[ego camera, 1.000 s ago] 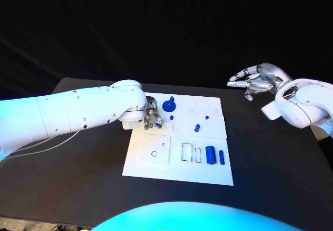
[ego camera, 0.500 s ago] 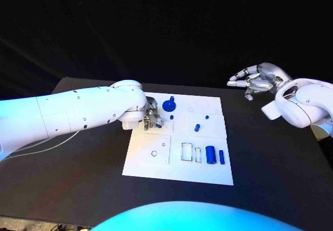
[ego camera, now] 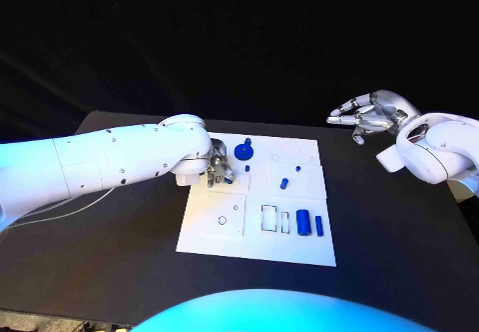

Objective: Assemble the parts on the task board

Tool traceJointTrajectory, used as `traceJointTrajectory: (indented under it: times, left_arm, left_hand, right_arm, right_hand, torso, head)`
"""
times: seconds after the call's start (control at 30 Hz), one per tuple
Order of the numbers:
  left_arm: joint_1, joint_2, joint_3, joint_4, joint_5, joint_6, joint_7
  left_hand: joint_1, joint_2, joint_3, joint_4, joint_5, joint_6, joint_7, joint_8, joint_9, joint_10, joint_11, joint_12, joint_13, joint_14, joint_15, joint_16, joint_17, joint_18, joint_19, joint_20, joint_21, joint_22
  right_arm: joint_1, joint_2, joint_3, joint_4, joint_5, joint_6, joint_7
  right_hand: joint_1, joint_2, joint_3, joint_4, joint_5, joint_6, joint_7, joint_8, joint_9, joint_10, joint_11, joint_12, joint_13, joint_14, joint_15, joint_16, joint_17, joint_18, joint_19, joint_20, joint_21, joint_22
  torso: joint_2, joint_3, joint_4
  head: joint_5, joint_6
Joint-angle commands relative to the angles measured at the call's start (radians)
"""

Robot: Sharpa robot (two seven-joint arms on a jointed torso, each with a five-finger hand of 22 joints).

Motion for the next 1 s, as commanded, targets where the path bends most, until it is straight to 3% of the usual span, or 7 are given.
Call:
traceJointTrajectory:
  times: [0.03,0.53,1.0]
  left_arm:
    - [-0.003,0.004,-0.002,-0.001,-0.002,0.027,-0.011]
    - [-0.002,0.019,-0.001,-0.015,0.027,0.045,-0.027]
    - [-0.002,0.028,-0.002,-0.025,0.035,0.061,-0.039]
  left_hand:
    - [0.011,0.001,0.137,-0.140,0.003,0.023,-0.012,0.006,0.001,0.025,-0.001,0.004,0.139,0.006,-0.002,-0.005,0.001,0.004,0.060,-0.006,0.006,0.190]
    - [-0.055,0.006,0.062,-0.078,0.003,0.064,-0.031,0.033,-0.025,0.032,-0.014,0.007,0.146,0.009,-0.008,-0.010,0.006,0.002,0.063,-0.009,0.008,0.196]
    - [-0.080,-0.001,-0.007,-0.050,0.002,0.085,-0.042,0.059,-0.034,0.035,-0.022,0.009,0.150,0.010,-0.013,-0.014,0.009,0.001,0.068,-0.014,0.012,0.203]
  right_arm:
    - [0.000,0.001,0.000,0.000,-0.009,0.008,0.000]
    - [0.000,0.001,0.000,0.001,-0.009,0.008,0.001]
    - [0.000,0.001,0.000,0.004,-0.010,0.009,0.002]
  right_hand:
    - [-0.002,0.004,-0.004,0.001,0.005,-0.007,0.000,0.003,0.002,0.005,0.000,0.001,0.018,0.028,0.003,-0.007,0.001,0.014,-0.001,0.000,-0.007,-0.001]
    - [-0.002,0.005,-0.007,0.002,0.006,-0.007,0.000,0.006,0.002,0.004,-0.001,0.000,0.017,0.028,0.003,-0.009,-0.001,0.015,-0.002,0.000,-0.010,-0.003]
    - [-0.002,0.005,-0.008,0.001,0.006,-0.008,-0.001,0.007,0.002,0.004,-0.001,0.000,0.016,0.028,0.003,-0.009,-0.001,0.015,-0.002,0.000,-0.011,-0.004]
  torso:
    - [0.000,0.0003,0.0000]
    - [0.000,0.0010,-0.0014]
    - [0.000,0.0009,0.0003]
  head:
    - [-0.001,0.000]
    - [-0.003,-0.003]
    - [-0.007,-0.004]
